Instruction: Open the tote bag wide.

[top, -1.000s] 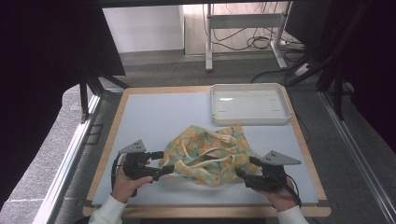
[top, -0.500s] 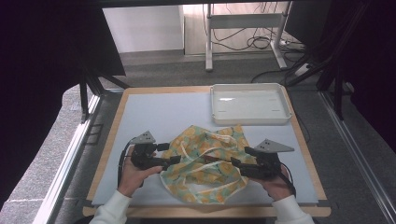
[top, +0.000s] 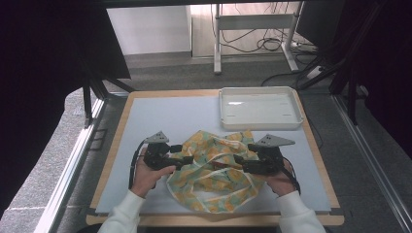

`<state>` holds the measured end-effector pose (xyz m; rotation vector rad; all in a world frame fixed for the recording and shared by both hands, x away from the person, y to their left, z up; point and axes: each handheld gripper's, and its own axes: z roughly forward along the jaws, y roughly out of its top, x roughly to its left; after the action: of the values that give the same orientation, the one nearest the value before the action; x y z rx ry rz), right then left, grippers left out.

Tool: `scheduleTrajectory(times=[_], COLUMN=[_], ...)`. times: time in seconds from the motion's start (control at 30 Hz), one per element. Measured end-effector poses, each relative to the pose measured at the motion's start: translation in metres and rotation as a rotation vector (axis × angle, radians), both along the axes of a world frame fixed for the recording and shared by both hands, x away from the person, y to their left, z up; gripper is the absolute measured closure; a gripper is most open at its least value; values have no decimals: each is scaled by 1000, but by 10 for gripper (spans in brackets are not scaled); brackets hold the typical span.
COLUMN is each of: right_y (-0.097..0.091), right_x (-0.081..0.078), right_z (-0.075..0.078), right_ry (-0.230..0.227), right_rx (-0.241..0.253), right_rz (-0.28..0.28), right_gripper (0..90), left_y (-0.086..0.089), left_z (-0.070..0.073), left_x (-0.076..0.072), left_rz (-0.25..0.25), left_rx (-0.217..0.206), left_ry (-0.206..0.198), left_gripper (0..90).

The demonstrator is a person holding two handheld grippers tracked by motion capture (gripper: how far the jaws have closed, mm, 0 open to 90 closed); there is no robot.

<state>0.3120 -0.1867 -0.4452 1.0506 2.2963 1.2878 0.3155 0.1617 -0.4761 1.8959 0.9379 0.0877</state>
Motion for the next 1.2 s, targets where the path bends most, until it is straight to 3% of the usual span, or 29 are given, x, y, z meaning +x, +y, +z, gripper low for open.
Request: scheduleTrajectory(times=[0.17, 0.3, 0.4, 0.57, 0.87, 0.93, 1.07, 1.2], right_y=[-9, -14, -16, -15, -14, -15, -16, -17], right_x=[0, 0, 1, 1, 1, 2, 2, 2], right_z=[-3, -2, -5, -8, -9, -9, -9, -9], right_ry=[5, 0, 11, 26, 20, 20, 23, 20], right_rx=[6, 19, 18, 7, 0, 3, 4, 4], right_rz=[-25, -37, -38, -24, -38, -49, -58, -61], right_gripper=[316, 316, 316, 316, 316, 318, 319, 321], left_y=[-5, -14, -24, -36, -45, -45, -44, -42], left_z=[-1, -4, -13, -23, -33, -34, -35, -34], left_x=[-3, -3, -3, -2, 2, 2, 3, 3], left_rz=[-20, -28, -57, -76, -81, -85, -119, -122], left_rx=[0, 44, 73, 161, 197, 201, 169, 141], left_ry=[-3, -12, 15, 17, 35, 36, 64, 70], left_gripper=[280, 285, 287, 310, 456, 516, 773, 849])
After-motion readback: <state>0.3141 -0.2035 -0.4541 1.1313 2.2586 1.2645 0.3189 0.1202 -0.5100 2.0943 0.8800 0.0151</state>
